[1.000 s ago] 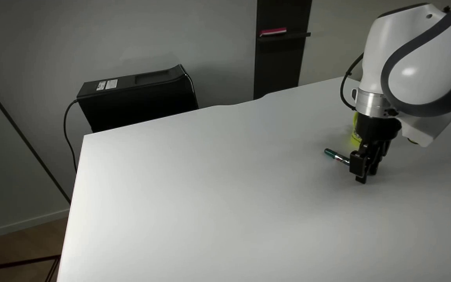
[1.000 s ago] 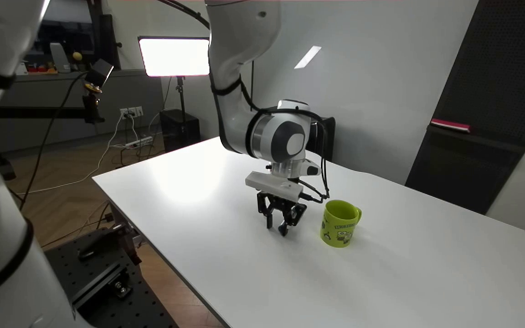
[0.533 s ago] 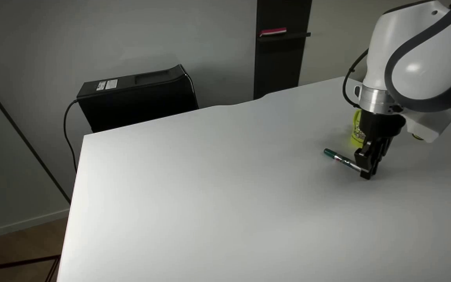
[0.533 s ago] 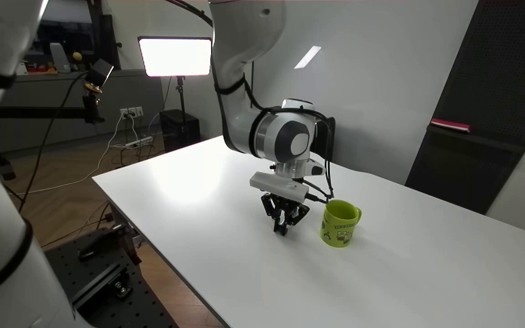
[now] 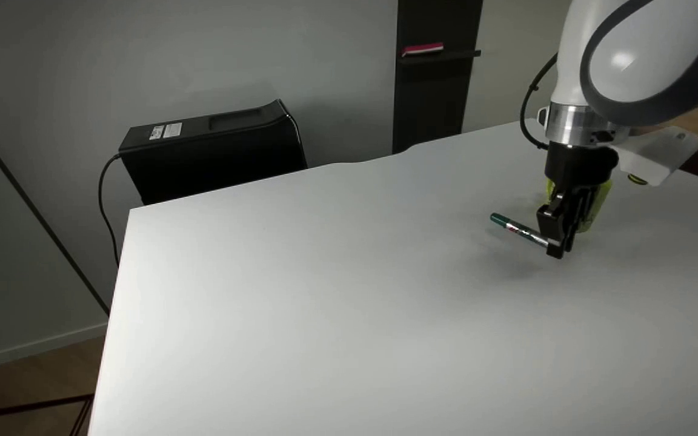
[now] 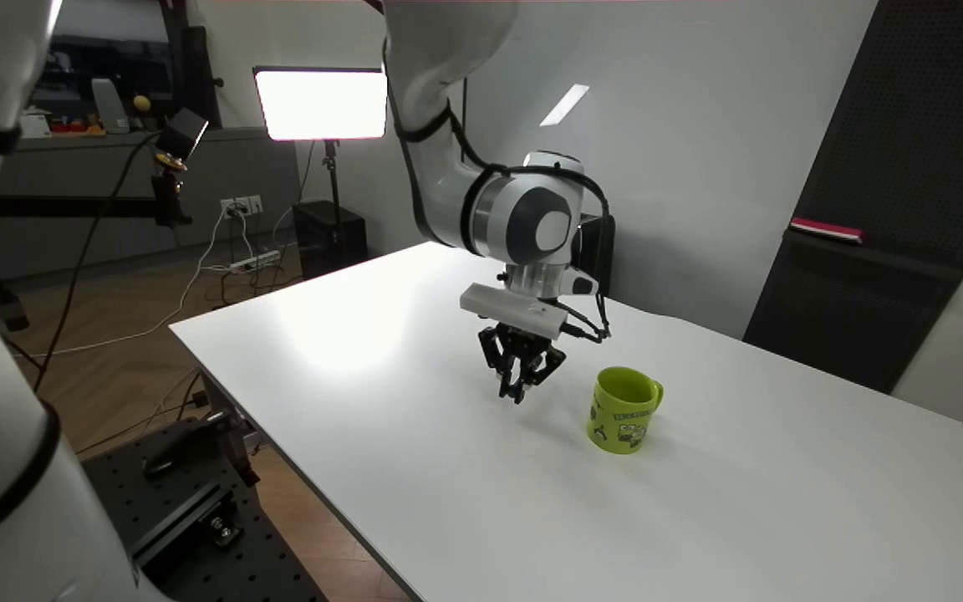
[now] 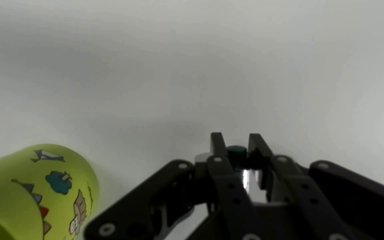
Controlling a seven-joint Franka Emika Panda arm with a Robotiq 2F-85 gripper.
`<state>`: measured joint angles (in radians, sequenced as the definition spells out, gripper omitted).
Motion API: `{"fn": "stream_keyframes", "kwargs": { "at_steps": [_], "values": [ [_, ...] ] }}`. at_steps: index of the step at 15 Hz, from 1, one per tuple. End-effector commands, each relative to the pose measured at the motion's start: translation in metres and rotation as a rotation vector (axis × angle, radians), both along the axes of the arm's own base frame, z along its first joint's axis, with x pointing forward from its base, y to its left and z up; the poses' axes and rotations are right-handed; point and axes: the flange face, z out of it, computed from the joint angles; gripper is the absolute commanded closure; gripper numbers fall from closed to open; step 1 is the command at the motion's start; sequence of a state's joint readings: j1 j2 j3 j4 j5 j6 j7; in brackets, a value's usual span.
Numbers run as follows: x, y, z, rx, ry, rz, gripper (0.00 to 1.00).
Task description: Put the marker in the mug
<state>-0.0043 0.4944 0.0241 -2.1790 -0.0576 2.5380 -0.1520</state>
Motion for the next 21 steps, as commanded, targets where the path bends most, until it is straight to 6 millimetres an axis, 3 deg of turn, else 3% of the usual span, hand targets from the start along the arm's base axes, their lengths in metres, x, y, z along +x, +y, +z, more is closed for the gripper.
{"fn": "stream_keyframes", "kwargs": {
  "at_steps": [1, 5, 9, 15, 21],
  "values": [
    [0.023, -0.008, 0.053, -0.003, 0.014, -0.095, 0.94],
    [0.049, -0.034, 0.102, -0.027, 0.038, -0.288, 0.94],
    [0.072, -0.065, 0.131, -0.039, 0.044, -0.471, 0.94],
    [0.073, -0.106, 0.13, -0.071, 0.134, -0.728, 0.94],
    [0.072, -0.129, 0.122, -0.032, 0.267, -0.956, 0.94]
  ]
}}
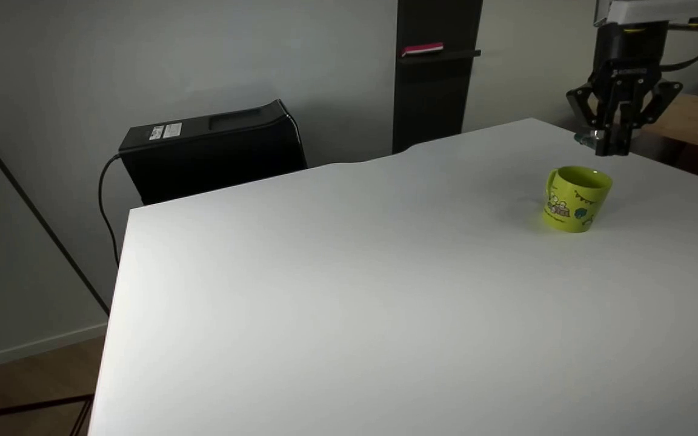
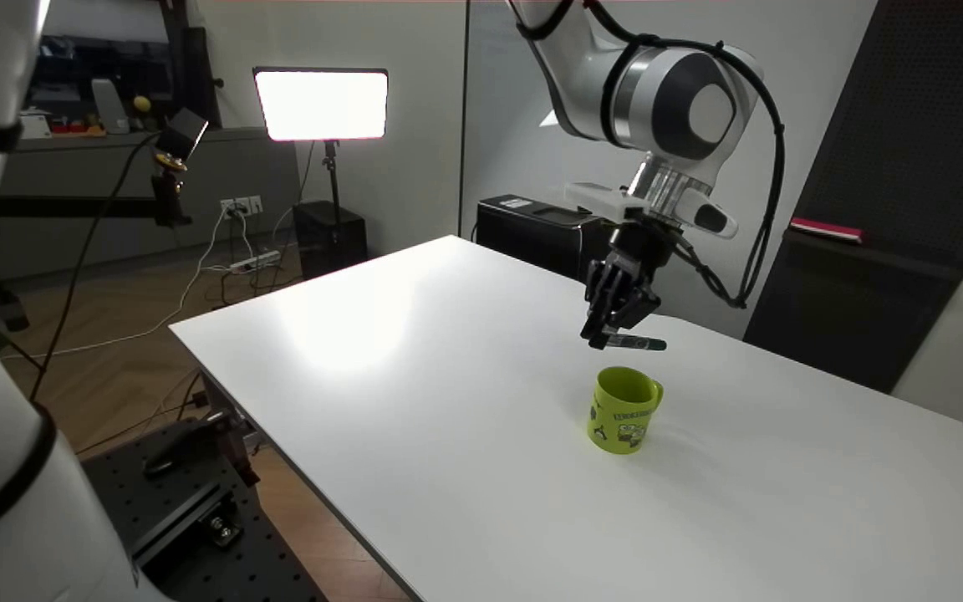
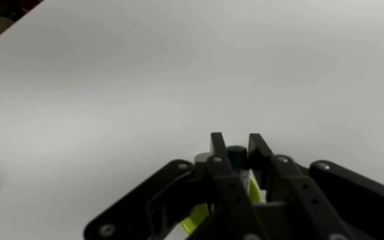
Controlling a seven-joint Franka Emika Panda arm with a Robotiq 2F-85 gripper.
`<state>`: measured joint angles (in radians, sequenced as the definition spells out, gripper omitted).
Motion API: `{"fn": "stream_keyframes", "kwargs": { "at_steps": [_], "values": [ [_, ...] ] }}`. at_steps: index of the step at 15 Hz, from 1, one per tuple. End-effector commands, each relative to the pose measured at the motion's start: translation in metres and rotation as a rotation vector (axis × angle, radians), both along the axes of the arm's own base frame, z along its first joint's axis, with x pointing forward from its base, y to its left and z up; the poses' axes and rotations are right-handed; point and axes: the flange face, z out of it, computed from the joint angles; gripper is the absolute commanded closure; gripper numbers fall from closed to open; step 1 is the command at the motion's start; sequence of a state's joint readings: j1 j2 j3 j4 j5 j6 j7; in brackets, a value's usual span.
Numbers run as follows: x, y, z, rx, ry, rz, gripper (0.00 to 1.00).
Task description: Put the marker in the mug
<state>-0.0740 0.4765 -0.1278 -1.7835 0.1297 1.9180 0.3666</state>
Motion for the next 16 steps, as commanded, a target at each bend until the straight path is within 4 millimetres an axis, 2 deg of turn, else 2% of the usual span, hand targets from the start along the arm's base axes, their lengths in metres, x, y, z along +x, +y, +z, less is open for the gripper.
{"fn": "stream_keyframes", "kwargs": {
  "at_steps": [1, 10, 16],
  "values": [
    [0.009, -0.009, 0.003, 0.031, 0.05, -0.149, 0.94],
    [0.0, -0.01, -0.023, 0.111, 0.134, -0.3, 0.94],
    [0.001, -0.021, -0.046, 0.158, 0.166, -0.367, 0.94]
  ]
}}
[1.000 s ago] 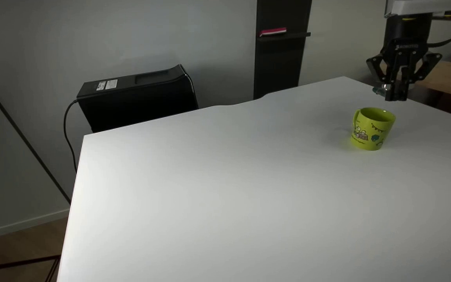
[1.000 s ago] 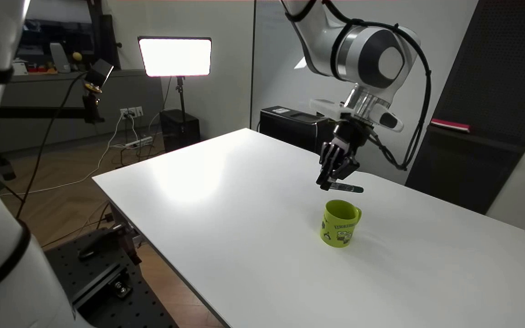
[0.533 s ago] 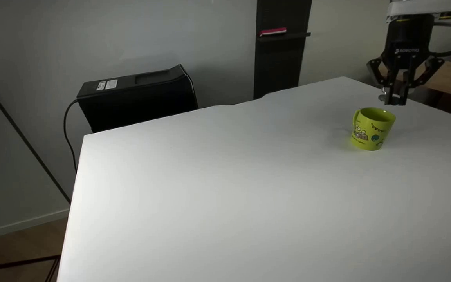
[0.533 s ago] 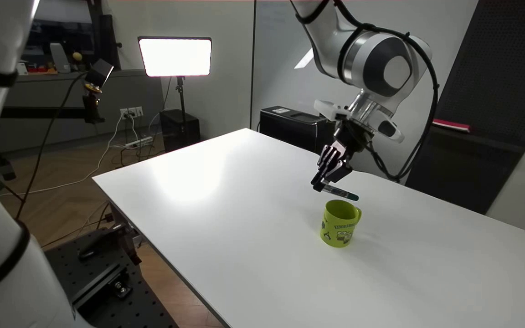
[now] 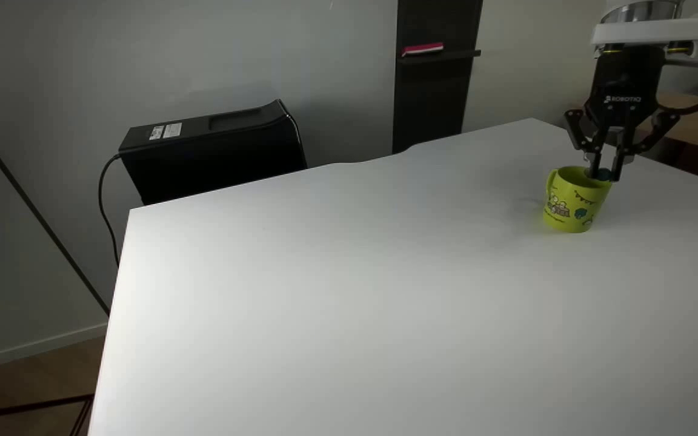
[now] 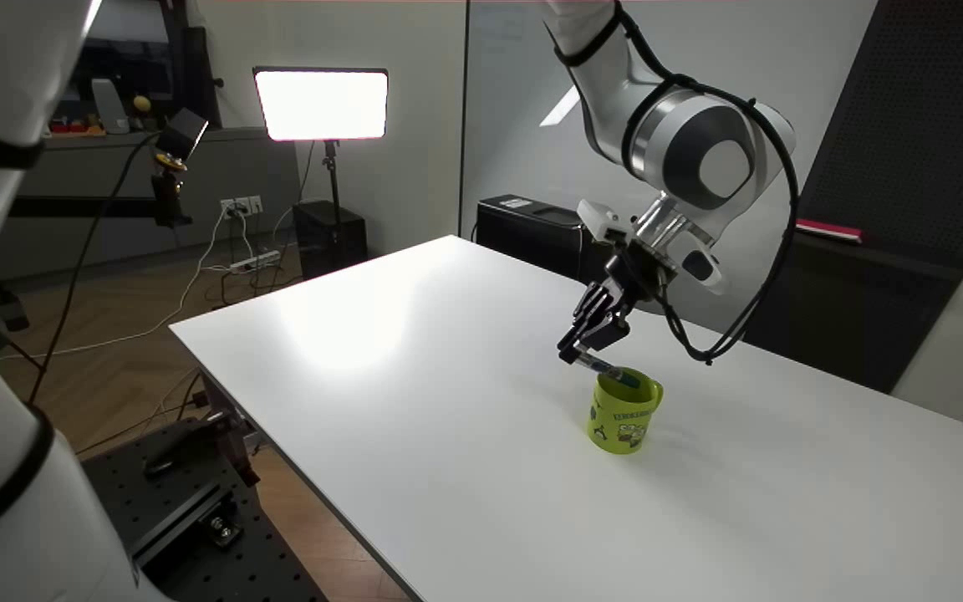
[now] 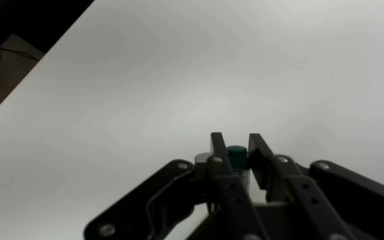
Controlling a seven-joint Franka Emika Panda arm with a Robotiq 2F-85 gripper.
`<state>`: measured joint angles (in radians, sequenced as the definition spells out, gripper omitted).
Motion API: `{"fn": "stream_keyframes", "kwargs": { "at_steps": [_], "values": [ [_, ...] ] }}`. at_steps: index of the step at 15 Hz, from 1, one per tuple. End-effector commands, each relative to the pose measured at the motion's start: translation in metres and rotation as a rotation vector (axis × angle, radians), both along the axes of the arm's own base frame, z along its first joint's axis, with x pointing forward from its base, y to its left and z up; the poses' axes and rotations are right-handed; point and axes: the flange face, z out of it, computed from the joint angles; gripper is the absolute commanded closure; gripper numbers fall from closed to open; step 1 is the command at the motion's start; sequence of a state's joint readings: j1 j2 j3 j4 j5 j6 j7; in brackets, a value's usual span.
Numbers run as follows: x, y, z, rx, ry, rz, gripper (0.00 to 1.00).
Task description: Put the marker in the mug
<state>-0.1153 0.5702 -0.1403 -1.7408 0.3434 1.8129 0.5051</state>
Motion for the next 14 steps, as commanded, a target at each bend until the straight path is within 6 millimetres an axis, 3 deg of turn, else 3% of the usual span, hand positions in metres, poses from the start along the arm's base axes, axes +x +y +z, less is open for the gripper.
{"fn": "stream_keyframes", "kwargs": {
  "at_steps": [1, 7, 14],
  "values": [
    [0.009, -0.012, -0.007, 0.028, 0.032, -0.081, 0.94],
    [0.012, -0.027, -0.025, 0.045, 0.03, -0.118, 0.94],
    [0.024, -0.032, -0.017, 0.026, -0.02, -0.114, 0.94]
  ]
}}
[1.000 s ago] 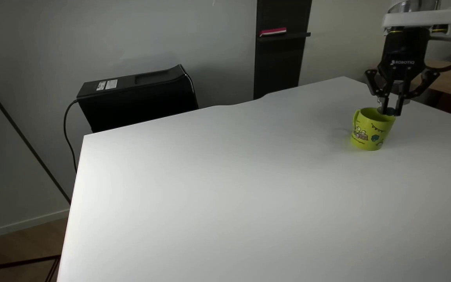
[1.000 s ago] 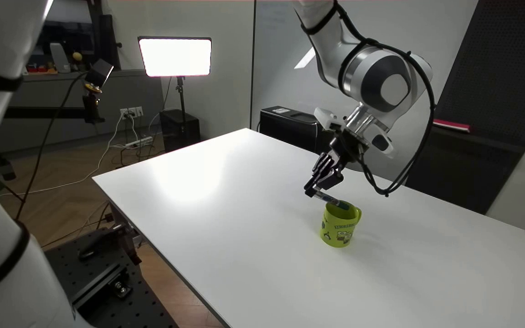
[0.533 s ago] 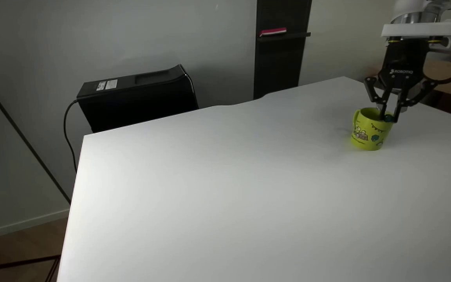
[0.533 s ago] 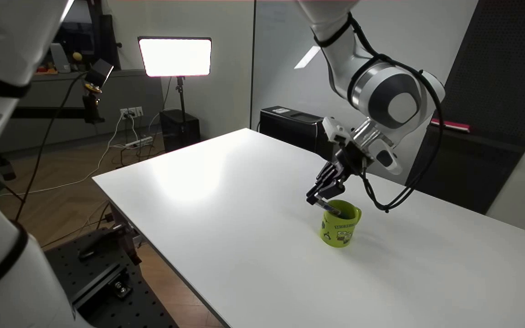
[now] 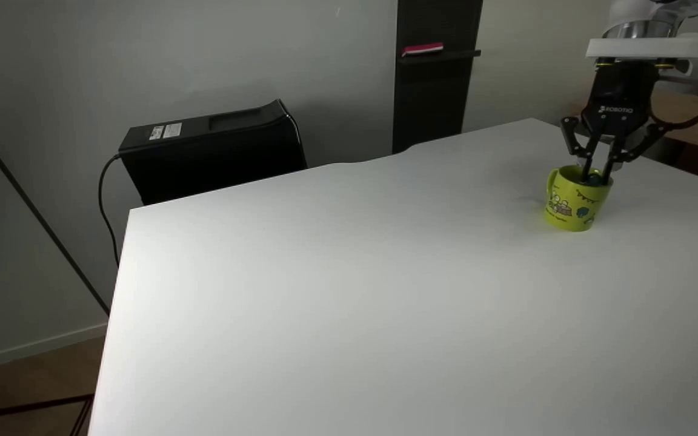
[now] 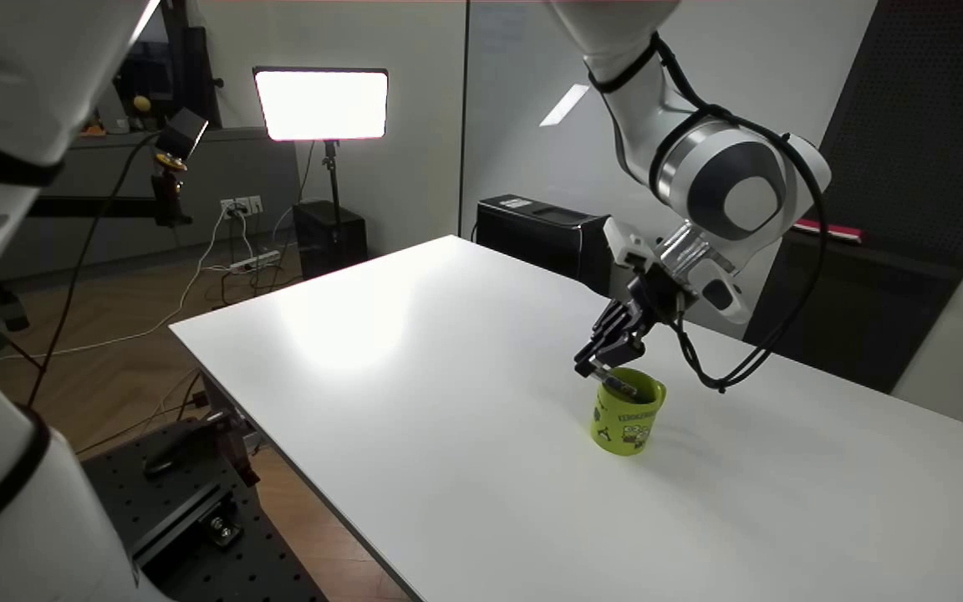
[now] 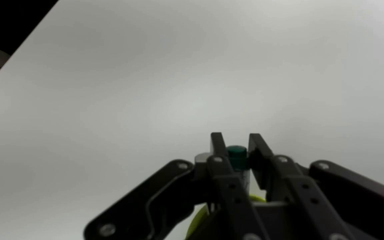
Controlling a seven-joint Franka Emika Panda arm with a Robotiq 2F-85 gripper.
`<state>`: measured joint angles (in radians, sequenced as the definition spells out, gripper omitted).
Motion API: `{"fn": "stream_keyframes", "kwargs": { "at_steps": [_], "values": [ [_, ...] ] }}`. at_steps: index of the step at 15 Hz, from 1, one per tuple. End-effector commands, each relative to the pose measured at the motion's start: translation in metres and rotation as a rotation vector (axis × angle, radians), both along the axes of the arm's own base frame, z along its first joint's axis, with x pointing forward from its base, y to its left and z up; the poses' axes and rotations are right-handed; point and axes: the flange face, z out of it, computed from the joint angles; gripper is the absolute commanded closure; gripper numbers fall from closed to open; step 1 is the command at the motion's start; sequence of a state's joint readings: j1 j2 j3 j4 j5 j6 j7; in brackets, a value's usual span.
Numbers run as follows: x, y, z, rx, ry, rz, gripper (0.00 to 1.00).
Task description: Put the marker in the mug
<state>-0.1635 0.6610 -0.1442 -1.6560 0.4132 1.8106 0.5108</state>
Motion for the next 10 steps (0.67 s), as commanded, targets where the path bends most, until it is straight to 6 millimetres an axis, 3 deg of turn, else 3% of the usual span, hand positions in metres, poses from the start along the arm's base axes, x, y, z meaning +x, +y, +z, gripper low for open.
{"fn": "stream_keyframes", "kwargs": {
  "at_steps": [1, 2, 3, 4, 5, 10],
  "values": [
    [0.0127, -0.0024, 0.0081, -0.015, -0.021, -0.014, 0.94],
    [0.0134, -0.0019, 0.0091, -0.016, -0.023, -0.009, 0.94],
    [0.0137, -0.0011, 0.0098, -0.017, -0.023, -0.003, 0.79],
    [0.0139, -0.0006, 0.0104, -0.016, -0.023, 0.002, 0.52],
    [0.0142, 0.0002, 0.0109, -0.016, -0.024, 0.003, 0.51],
    [0.0142, 0.004, 0.0123, -0.017, -0.026, 0.02, 0.19]
  ]
}}
